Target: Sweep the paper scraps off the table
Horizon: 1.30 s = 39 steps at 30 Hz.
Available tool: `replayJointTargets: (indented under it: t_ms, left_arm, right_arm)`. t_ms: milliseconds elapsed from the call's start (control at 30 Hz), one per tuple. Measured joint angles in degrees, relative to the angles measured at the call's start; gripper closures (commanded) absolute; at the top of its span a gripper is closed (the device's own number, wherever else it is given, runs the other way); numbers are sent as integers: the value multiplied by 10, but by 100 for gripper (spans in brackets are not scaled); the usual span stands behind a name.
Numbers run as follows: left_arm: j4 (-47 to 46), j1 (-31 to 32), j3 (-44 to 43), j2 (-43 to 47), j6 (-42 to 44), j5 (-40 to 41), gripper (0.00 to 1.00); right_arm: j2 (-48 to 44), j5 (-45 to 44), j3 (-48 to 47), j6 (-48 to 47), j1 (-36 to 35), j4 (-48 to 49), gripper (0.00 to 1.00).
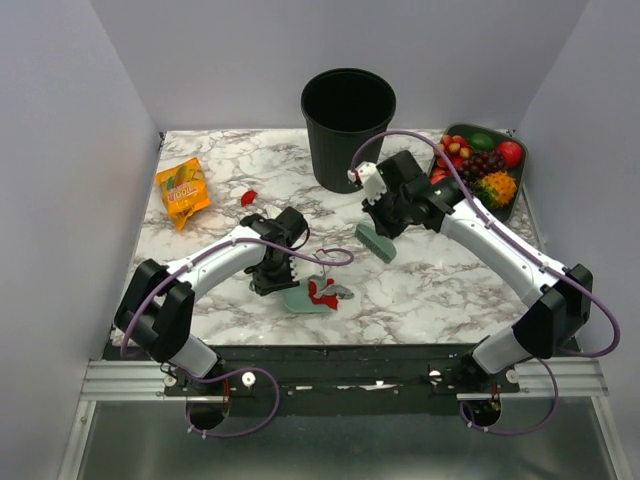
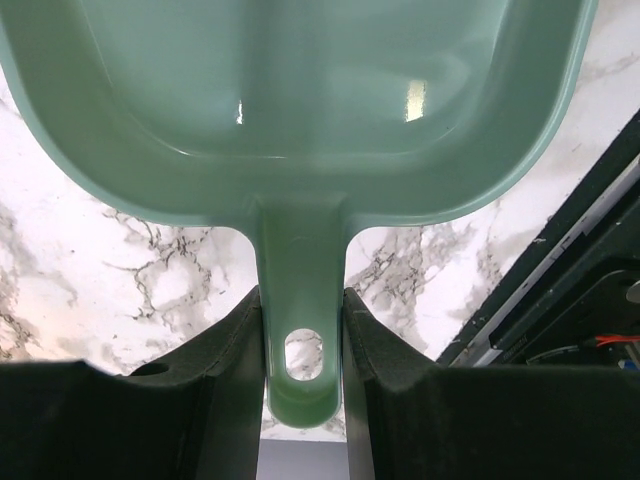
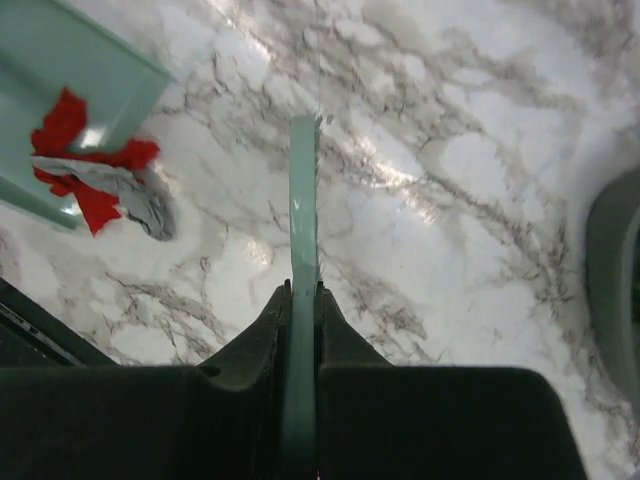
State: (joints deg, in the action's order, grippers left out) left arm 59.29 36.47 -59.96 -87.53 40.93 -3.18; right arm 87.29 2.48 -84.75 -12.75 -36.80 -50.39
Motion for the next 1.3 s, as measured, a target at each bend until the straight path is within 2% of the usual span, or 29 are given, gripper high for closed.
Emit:
replayJointTargets:
  t_ms: [133, 333, 500, 667, 767, 933, 1133, 1300]
  left_arm:
    - [12, 0, 0, 7, -5, 0, 100]
    - [17, 2, 16, 15, -27, 0, 100]
    - [14, 17, 23, 15, -53, 1, 100]
    - [16, 23, 23, 15, -74, 1, 100]
    - [22, 21, 23, 23, -78, -1, 100]
    - [3, 22, 28, 48, -80, -9, 100]
    - [-34, 23, 36, 87, -79, -20, 100]
    - [-65, 23, 28, 93, -79, -23, 100]
  right_arm:
    - [3, -8, 58, 24, 0, -16, 99]
    - [26, 58, 83, 88, 0, -26, 99]
    - [75, 134, 57, 156, -19, -8, 99]
    - [139, 249, 7, 227, -54, 19, 99]
    - [144, 269, -14, 236, -56, 22, 99]
    - [105, 242, -29, 198, -54, 21, 99]
    - [-9, 136, 12, 90, -55, 23, 99]
    - [-33, 55, 27, 13, -54, 24, 99]
